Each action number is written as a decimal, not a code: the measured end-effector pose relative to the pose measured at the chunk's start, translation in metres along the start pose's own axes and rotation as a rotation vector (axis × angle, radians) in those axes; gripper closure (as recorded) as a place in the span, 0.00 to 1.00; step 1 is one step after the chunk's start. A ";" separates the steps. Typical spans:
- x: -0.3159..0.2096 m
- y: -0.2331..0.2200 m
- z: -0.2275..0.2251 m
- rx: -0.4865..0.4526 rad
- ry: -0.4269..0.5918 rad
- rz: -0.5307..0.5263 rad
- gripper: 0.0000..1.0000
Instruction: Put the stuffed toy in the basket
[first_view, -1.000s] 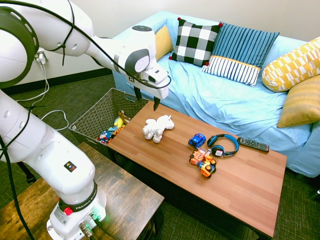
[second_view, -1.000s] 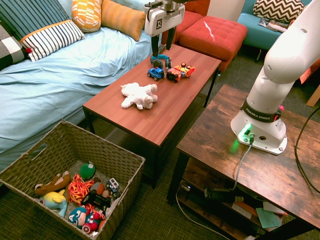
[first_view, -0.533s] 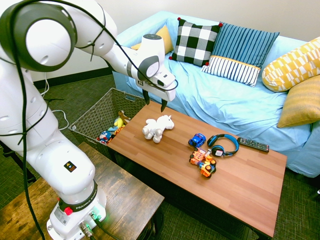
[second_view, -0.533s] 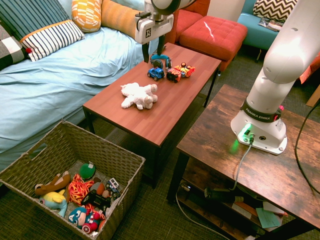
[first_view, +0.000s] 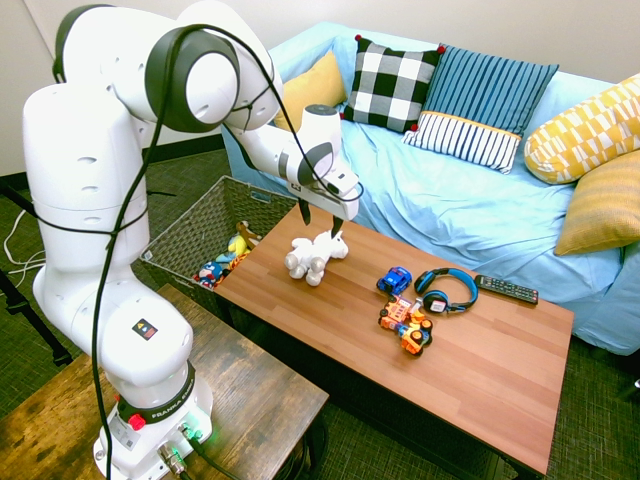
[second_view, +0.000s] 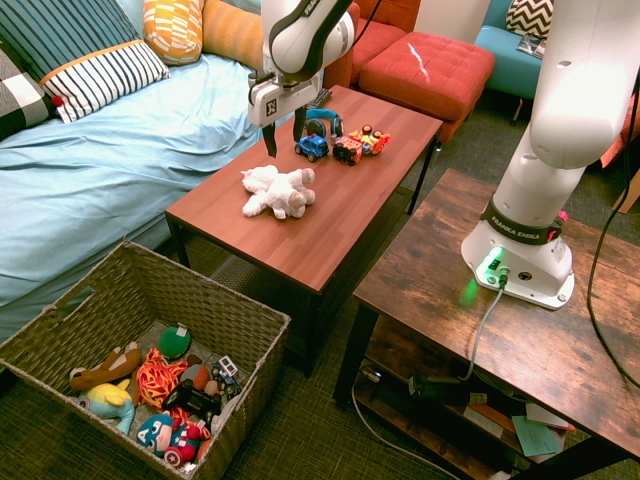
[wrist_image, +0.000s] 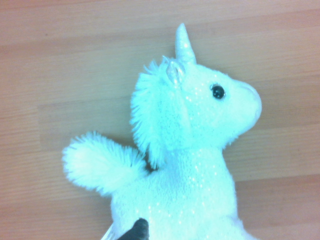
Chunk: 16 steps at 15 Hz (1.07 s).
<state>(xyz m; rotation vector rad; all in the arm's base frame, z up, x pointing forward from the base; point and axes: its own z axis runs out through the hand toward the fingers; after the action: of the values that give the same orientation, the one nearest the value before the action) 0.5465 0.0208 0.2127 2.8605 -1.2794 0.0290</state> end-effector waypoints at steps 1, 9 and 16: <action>0.003 -0.004 0.011 -0.007 -0.004 0.001 0.00; 0.005 -0.029 0.076 -0.054 -0.026 -0.003 0.00; 0.010 -0.041 0.098 -0.049 -0.012 0.001 1.00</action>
<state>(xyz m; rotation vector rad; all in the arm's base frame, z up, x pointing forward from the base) 0.5852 0.0394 0.1145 2.8233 -1.2649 -0.0200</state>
